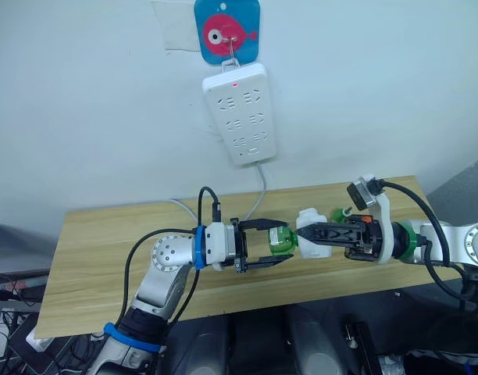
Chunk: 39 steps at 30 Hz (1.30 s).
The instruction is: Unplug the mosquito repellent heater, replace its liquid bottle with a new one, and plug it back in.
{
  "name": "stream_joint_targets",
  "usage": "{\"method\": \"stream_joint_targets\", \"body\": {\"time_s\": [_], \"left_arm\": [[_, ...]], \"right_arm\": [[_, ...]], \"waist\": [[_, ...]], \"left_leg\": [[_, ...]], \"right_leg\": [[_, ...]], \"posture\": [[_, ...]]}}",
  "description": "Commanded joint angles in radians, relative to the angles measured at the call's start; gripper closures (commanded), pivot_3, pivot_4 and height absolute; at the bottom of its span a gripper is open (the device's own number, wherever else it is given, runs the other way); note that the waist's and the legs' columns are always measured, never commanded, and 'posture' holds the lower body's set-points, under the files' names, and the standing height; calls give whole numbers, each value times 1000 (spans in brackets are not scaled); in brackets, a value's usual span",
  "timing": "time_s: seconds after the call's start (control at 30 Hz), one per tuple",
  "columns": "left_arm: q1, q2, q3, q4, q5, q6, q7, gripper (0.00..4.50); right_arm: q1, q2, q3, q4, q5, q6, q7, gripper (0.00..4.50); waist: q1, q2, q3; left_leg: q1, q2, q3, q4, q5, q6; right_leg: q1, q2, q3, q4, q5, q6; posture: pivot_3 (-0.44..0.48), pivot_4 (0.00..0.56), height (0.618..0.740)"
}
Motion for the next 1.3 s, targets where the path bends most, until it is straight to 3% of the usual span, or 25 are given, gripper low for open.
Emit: {"method": "stream_joint_targets", "body": {"time_s": [0.03, 0.3, 0.57, 0.8, 1.0, 1.1, 1.3], "left_arm": [[15, 3, 3, -26, -7, -18, 4, 2257], [-12, -17, 17, -11, -16, 32, 46, 2257], [-11, -19, 14, -13, -13, 37, 57, 2257], [-27, -23, 24, -6, -13, 53, 77, 2257], [-14, -13, 28, -33, -21, 61, 81, 2257], [-11, -3, 24, -39, -30, 56, 61, 2257], [-24, 3, 30, -45, -47, 77, 50, 2257]], "right_arm": [[13, -9, -16, -42, 32, -10, 22, 7], [67, 20, -9, -110, 32, -60, 7, 7], [82, -23, -5, -122, 32, -46, 68, 7], [178, -204, 9, -244, 32, -37, 181, 7], [336, -294, -126, -182, 32, -114, 95, 7], [371, -315, -182, -141, 23, -105, 119, 562], [195, -198, -139, 52, -144, -159, 66, 2784]], "waist": [[0, 0, 0], [0, 0, 0], [0, 0, 0], [1, 0, 0], [5, 0, 0], [4, 0, 0], [0, 0, 0]], "left_leg": [[0, 0, 0, 0, 0, 0], [0, 0, 0, 0, 0, 0], [0, 0, 0, 0, 0, 0], [0, -1, 0, 0, 0, 0], [0, -1, 0, 1, 0, 0], [0, -1, 1, 1, 0, 0], [0, 0, 2, 1, 0, 0]], "right_leg": [[0, 0, 0, 0, 0, 0], [0, 0, -1, 0, 0, 0], [0, 0, -1, 0, 1, 1], [0, 0, -2, 0, 1, 1], [0, 0, -2, 0, 1, 1], [0, 0, -1, 0, 1, 1], [0, 2, -1, 0, 1, 1]], "posture": [[-142, 302, 740], [-141, 294, 740], [-146, 294, 740], [-146, 296, 740], [-132, 291, 740], [-141, 293, 740], [-152, 298, 740]]}}
